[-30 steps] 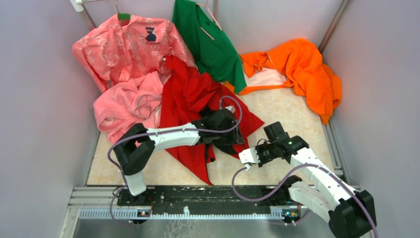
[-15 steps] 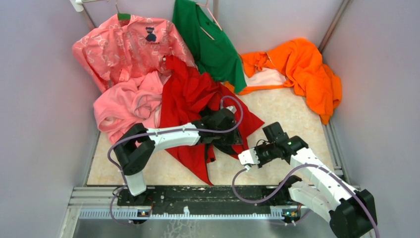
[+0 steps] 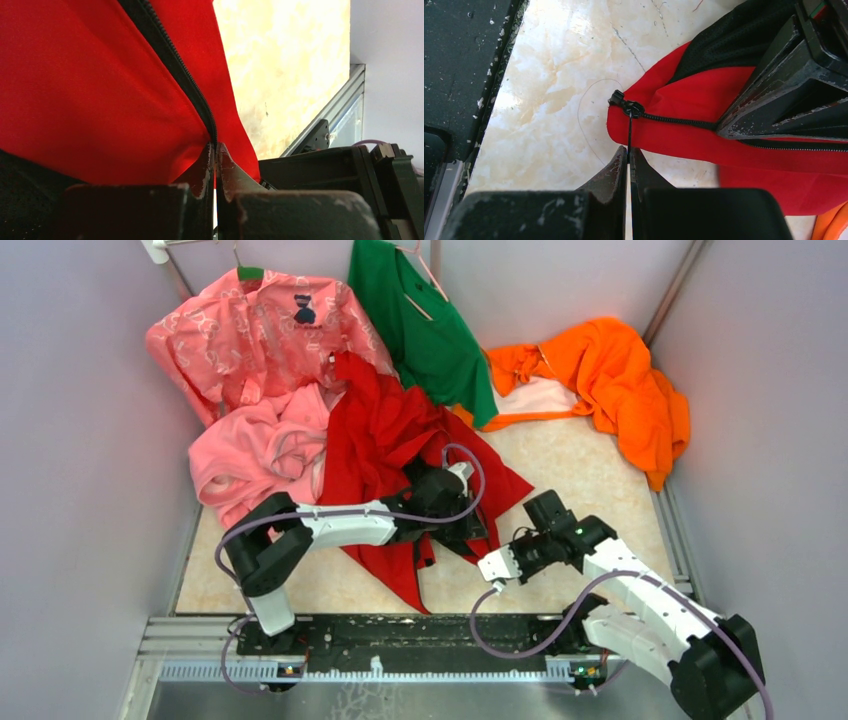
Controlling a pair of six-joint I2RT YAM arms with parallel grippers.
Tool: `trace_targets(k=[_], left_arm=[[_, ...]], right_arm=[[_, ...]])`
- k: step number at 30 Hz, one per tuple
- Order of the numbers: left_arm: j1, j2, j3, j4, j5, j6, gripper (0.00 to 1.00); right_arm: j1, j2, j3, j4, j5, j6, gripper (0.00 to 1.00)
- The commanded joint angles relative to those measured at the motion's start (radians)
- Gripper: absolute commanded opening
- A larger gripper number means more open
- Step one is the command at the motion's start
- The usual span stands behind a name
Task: Zip up the jacket
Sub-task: Adjust the zipper on the jacket.
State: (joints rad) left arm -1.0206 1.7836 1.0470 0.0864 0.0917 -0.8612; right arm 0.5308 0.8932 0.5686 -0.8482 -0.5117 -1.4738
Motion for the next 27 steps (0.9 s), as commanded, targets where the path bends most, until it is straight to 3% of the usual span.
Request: trace_targets(k=[1,14,27], left_arm=[[0.01,-0.052,-0.071,0.201,-0.004,0.037,0.0],[0.026,-0.049,-0.232,0.614,0.081,0.102,0.0],[0.028,-0.052,-0.269,0.715,0.007,0.189,0.0]], right_arm=[[0.031,0.006,-0.002,-0.026,-0.027,-0.012,0.0],[0.057,0.005,-0.001,0.019,0.033,0.052,0.0],[0.06,-0.016,0.007,0.012,0.028,0.071,0.0]])
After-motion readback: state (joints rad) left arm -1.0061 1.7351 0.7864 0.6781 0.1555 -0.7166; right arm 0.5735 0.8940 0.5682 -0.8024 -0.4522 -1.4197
